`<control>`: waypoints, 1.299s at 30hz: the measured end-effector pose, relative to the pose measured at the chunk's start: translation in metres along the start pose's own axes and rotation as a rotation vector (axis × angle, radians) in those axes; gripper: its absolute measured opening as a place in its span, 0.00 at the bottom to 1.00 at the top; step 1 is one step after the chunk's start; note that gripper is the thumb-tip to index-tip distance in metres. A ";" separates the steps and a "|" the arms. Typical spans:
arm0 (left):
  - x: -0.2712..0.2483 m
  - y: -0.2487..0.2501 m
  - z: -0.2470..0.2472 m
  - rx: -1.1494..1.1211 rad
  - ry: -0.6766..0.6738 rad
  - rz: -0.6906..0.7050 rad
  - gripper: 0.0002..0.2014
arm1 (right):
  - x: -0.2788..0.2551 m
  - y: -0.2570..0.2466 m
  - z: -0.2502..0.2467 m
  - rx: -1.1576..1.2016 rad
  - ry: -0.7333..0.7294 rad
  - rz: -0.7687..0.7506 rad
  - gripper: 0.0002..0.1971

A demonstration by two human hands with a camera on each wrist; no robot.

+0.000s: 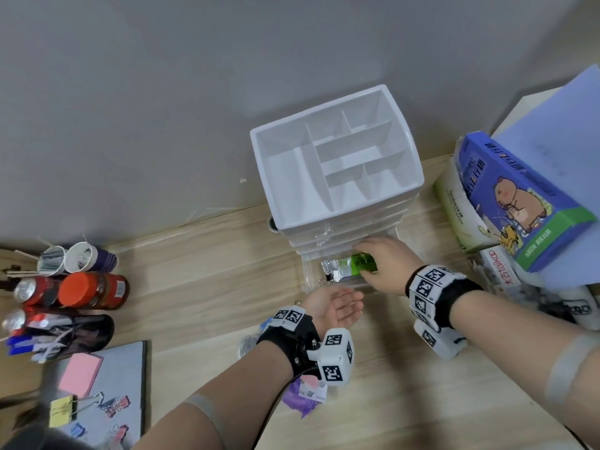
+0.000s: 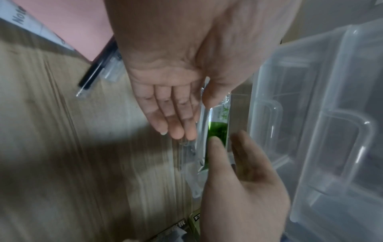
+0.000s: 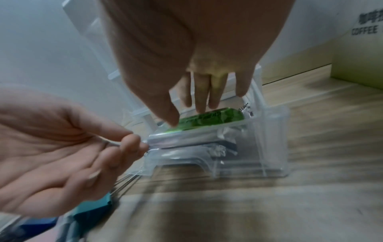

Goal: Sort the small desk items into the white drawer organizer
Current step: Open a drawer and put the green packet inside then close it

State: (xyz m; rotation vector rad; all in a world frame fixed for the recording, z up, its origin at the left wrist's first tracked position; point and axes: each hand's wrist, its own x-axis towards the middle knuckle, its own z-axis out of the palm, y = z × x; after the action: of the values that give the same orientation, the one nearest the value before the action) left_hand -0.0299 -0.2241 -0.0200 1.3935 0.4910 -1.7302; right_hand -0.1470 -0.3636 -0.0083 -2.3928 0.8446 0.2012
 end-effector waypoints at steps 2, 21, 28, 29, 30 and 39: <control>0.000 0.002 0.004 0.014 -0.003 0.004 0.10 | -0.018 -0.003 -0.001 0.121 0.199 0.009 0.16; -0.007 0.059 -0.031 -0.001 0.027 0.171 0.09 | -0.005 0.012 0.008 0.096 -0.091 0.163 0.32; -0.005 0.084 -0.036 0.082 0.041 0.201 0.07 | 0.013 0.013 0.003 0.034 -0.129 0.167 0.32; -0.004 0.084 -0.038 0.107 0.053 0.197 0.07 | 0.012 0.013 0.006 0.042 -0.126 0.173 0.32; -0.004 0.084 -0.041 0.149 0.081 0.197 0.06 | 0.010 0.012 0.008 0.048 -0.122 0.177 0.29; -0.015 0.040 -0.092 1.156 0.469 0.396 0.05 | -0.034 -0.065 0.082 -0.085 -0.395 -0.122 0.12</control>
State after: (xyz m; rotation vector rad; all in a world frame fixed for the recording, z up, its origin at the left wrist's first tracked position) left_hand 0.0583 -0.1738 -0.0262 2.4952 -0.6620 -1.3294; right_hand -0.1297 -0.2584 -0.0331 -2.3583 0.5137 0.6474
